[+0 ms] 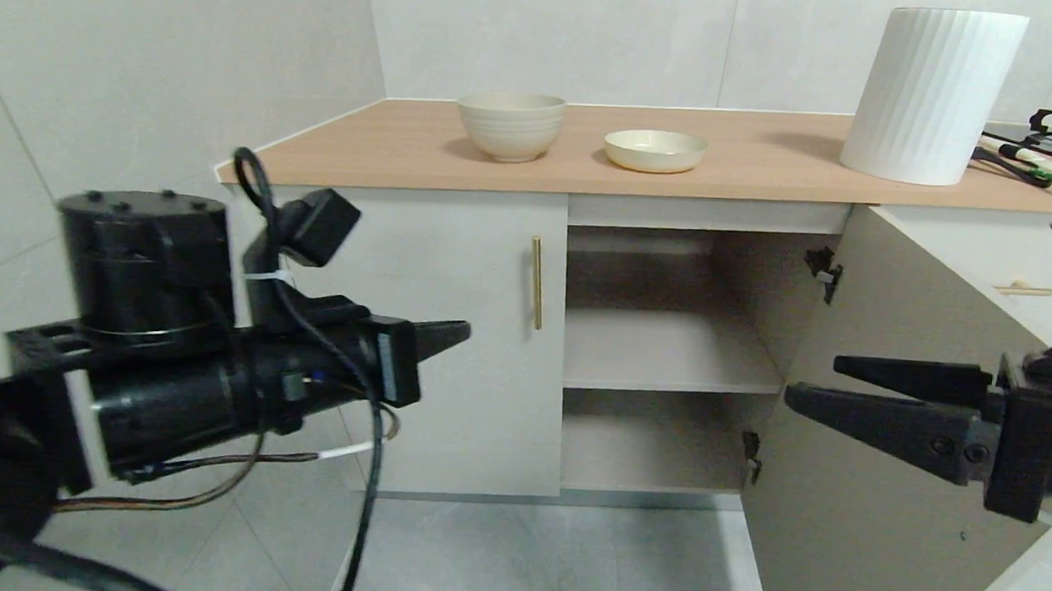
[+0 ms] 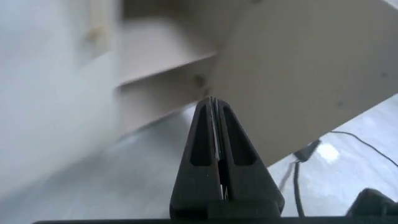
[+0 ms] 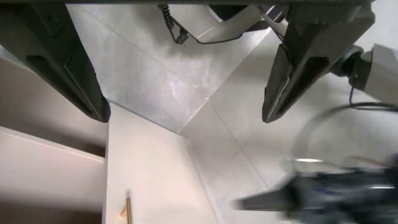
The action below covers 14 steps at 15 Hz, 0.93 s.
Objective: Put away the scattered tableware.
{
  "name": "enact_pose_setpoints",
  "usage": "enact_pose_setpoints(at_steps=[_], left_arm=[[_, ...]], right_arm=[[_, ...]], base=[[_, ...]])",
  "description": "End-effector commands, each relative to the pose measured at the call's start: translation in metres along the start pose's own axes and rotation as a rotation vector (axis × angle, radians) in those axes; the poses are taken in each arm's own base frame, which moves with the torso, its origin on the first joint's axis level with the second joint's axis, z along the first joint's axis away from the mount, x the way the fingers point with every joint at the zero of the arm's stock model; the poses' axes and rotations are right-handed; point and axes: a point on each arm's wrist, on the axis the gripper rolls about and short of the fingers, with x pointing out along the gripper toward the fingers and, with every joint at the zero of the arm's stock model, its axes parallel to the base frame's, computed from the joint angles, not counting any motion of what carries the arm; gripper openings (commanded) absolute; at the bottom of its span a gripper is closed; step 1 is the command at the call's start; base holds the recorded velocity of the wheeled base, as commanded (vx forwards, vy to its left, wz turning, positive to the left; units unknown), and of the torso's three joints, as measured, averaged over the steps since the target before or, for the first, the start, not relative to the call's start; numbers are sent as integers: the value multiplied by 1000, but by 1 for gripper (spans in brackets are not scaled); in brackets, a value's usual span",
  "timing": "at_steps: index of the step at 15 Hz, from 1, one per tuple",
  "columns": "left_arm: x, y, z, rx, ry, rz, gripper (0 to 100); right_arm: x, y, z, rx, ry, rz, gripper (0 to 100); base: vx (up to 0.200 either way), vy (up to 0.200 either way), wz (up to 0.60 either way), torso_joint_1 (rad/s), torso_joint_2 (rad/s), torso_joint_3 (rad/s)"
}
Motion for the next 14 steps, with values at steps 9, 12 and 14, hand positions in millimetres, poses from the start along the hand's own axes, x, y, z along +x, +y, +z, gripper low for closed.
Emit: enact_pose_setpoints(at_steps=[9, 12, 14], left_arm=[[-63, 17, 24, -32, -118, 137, 100], [-67, 18, 27, -19, -160, 144, 100], [-67, 18, 27, -19, -160, 146, 100]], right_arm=[[37, -3, 29, 31, 19, -100, 100], [35, -4, 26, 67, 19, -124, 100], [33, -3, 25, 64, 19, -131, 100]], base=[[0, 0, 0, 0, 0, 0], [0, 0, 0, 0, 0, 0], [0, 0, 0, 0, 0, 0]])
